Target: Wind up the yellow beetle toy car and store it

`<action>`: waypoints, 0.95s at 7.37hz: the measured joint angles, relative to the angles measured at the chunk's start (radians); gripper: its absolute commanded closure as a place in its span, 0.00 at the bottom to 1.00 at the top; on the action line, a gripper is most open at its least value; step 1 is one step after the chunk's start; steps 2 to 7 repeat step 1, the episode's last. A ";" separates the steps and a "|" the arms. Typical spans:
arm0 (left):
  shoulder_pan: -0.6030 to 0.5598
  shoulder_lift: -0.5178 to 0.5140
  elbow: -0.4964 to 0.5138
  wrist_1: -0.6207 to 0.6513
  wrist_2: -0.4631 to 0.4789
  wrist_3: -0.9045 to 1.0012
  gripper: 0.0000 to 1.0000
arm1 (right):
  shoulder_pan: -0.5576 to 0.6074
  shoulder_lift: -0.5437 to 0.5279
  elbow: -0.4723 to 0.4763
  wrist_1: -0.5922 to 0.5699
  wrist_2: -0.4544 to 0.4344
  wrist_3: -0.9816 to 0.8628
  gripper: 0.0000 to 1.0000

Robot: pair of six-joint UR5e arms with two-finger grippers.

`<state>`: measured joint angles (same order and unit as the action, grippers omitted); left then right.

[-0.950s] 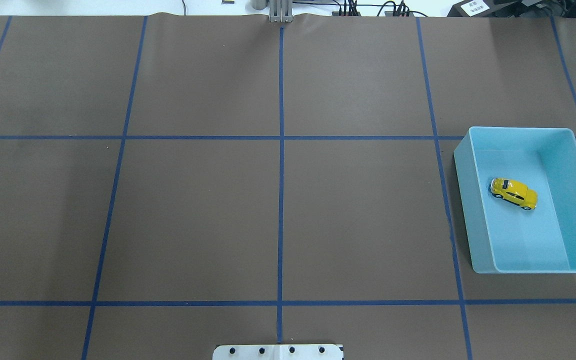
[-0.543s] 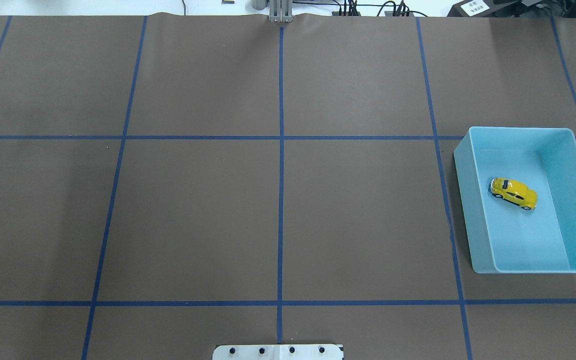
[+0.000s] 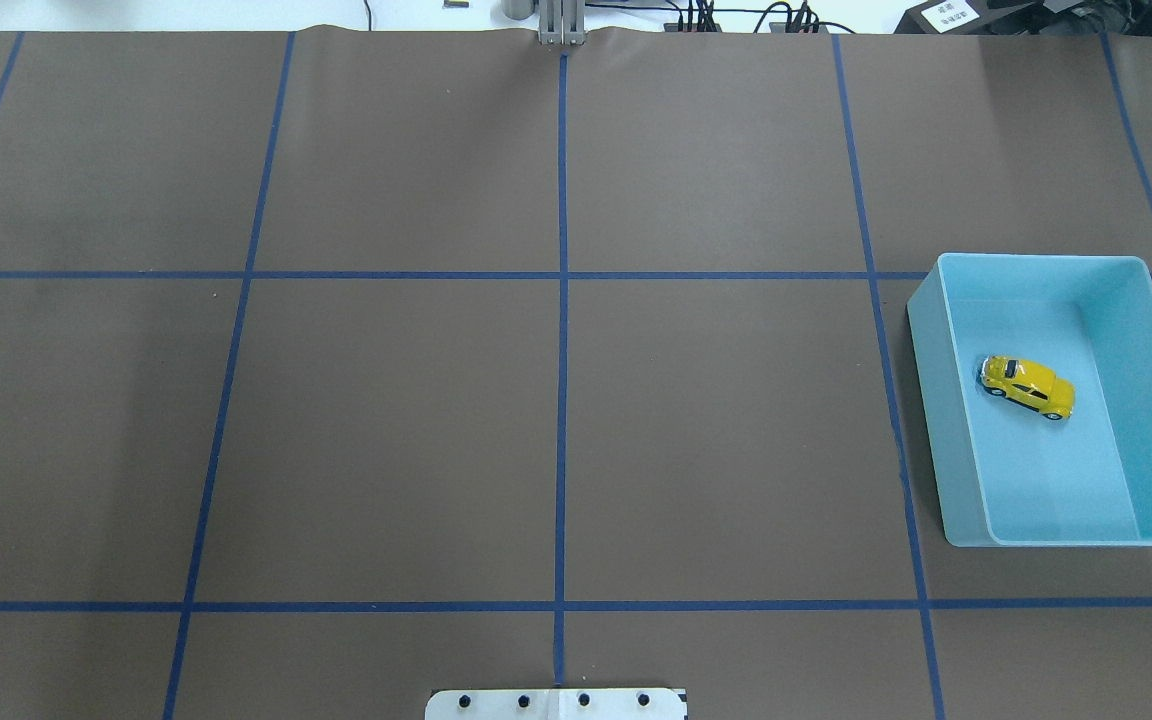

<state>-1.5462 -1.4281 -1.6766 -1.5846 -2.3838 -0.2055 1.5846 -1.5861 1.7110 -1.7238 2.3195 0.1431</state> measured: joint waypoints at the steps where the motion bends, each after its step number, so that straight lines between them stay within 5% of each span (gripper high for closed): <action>1: 0.000 0.000 0.000 0.000 0.000 0.000 0.00 | 0.000 0.000 0.000 0.001 0.000 -0.002 0.00; 7: 0.000 0.000 0.000 0.000 0.000 0.000 0.00 | 0.000 0.000 0.000 0.001 0.000 -0.002 0.00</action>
